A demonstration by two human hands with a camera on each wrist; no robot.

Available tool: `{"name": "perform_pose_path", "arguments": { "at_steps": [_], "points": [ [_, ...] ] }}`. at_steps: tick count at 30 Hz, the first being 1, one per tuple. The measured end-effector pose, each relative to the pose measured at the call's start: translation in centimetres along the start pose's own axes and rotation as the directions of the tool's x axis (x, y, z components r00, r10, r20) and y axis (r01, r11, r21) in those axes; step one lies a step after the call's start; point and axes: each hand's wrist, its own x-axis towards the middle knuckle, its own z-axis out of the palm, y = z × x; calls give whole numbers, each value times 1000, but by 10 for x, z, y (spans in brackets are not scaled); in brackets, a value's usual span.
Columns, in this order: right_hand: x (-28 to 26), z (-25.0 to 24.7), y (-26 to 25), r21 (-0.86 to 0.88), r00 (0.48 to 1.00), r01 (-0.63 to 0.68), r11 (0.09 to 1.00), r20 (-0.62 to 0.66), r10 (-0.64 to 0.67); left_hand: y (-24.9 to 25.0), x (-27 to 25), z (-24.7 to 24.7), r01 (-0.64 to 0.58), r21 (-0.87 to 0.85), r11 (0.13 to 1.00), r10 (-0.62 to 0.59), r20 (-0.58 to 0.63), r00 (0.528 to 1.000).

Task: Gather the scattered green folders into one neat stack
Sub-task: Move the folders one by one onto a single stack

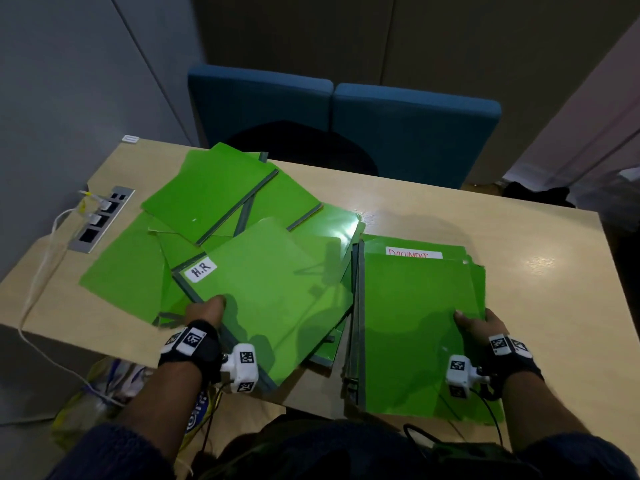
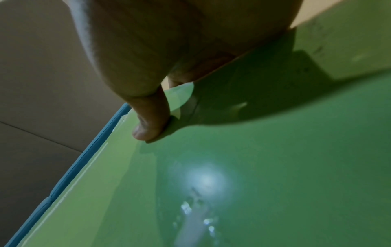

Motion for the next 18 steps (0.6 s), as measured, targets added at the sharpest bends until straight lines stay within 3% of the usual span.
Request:
{"name": "perform_pose_path", "arguments": {
  "at_steps": [3, 9, 13, 18],
  "points": [
    [-4, 1, -4, 11, 1000, 24, 1000, -6, -24, -5, 4, 3, 4, -98, 995, -3, 9, 1000],
    [-7, 1, -4, -2, 999, 31, 1000, -10, -31, -47, 79, 20, 97, -138, 986, -98, -3, 995],
    [-6, 1, -5, 9, 1000, 28, 1000, -7, -28, -41, 25, 9, 91, -184, 979, -98, -27, 995],
    [-4, 2, -5, 38, 1000, 18, 999, -10, -18, -32, -11, -4, -130, -169, 977, 123, -56, 991]
  ]
}}
